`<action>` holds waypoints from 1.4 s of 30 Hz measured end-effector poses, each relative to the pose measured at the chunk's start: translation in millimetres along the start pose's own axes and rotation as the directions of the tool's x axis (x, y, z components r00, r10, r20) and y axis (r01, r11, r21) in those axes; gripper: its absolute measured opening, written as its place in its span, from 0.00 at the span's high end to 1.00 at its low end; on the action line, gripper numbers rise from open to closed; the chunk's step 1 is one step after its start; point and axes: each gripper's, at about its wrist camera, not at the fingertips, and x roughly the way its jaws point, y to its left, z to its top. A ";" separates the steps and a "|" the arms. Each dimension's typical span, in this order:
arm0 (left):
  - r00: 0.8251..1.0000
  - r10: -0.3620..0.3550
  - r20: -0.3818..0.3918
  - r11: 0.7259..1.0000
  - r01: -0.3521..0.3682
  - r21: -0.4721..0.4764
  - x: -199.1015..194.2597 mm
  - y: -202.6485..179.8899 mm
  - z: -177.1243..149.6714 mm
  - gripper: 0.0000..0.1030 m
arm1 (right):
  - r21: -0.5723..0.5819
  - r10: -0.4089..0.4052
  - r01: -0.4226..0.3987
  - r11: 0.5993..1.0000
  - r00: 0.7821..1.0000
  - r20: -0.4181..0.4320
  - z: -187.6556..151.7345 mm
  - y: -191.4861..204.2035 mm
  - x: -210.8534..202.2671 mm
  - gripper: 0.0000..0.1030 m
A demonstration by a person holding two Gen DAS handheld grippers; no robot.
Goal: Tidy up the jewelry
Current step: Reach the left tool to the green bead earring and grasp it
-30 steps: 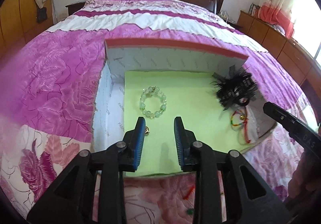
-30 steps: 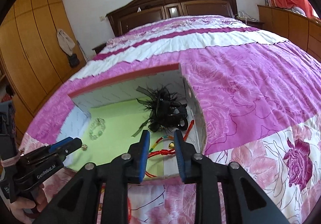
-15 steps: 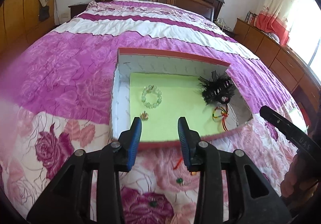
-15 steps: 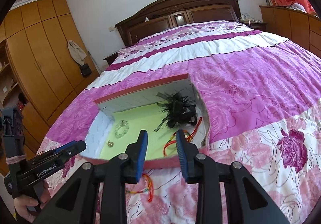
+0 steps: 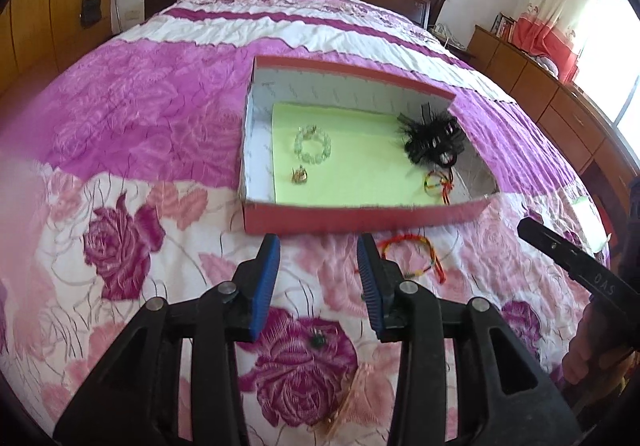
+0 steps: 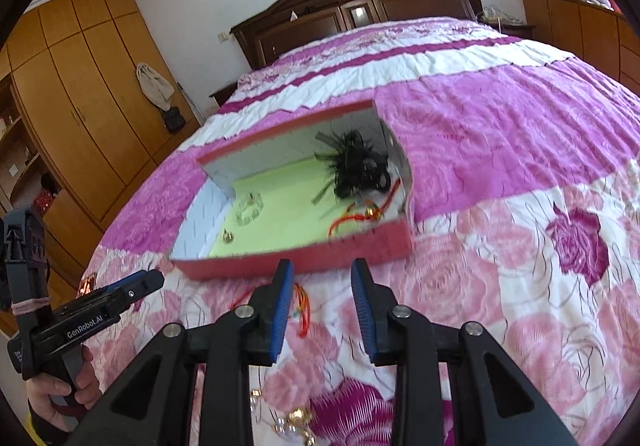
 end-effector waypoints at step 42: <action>0.990 -0.006 -0.143 1.000 0.008 0.014 30.7 1.5 -55.1 0.99 | 0.046 -0.013 0.020 0.999 0.991 -0.135 -41.2 -18.6 20.4 0.68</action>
